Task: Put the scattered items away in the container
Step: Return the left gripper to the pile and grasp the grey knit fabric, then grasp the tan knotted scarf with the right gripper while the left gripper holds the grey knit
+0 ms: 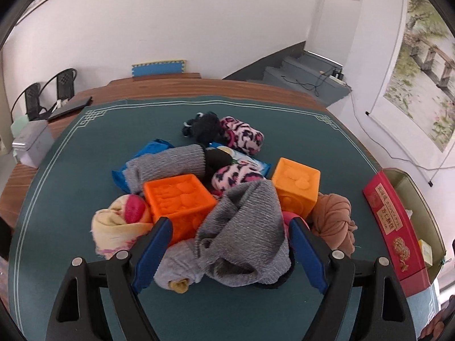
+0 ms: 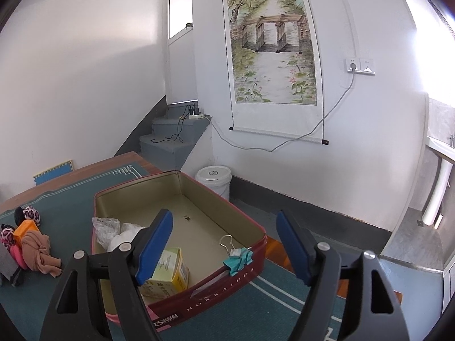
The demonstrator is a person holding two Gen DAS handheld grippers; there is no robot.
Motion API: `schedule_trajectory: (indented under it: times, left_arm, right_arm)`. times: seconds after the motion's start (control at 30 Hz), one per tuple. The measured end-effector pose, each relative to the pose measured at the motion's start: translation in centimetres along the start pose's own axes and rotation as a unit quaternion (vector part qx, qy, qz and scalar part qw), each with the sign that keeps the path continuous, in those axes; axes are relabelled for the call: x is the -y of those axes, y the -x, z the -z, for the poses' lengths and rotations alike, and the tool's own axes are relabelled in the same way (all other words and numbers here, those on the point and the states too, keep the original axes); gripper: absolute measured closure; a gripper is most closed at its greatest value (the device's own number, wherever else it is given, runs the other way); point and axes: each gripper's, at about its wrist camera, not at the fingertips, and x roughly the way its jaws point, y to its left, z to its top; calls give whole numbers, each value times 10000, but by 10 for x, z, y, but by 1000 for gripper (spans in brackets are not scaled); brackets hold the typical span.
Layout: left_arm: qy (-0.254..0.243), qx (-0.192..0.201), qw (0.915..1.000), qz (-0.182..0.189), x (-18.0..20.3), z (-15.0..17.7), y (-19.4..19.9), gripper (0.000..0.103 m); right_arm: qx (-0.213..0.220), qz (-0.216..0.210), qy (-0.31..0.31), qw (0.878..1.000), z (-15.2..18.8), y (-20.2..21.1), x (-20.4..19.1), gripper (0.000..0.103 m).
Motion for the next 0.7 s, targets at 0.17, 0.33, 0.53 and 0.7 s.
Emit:
schedule_trajectory:
  times: [0.17, 0.33, 0.53, 0.7]
  left_arm:
    - [-87, -55, 9999, 85, 7, 5, -11, 30]
    - [-66, -83, 9999, 61, 7, 7, -14, 50]
    - [9, -15, 9999, 136, 5, 5, -5, 58]
    - [-4, 180, 9997, 152, 7, -2, 11, 58]
  right_arm:
    - [1, -18, 32, 10000, -1, 0, 0, 25]
    - [19, -27, 65, 10000, -1, -1, -1, 25]
    - [93, -61, 123, 9999, 1, 3, -5, 25]
    - [207, -78, 187, 9996, 2, 8, -9, 25]
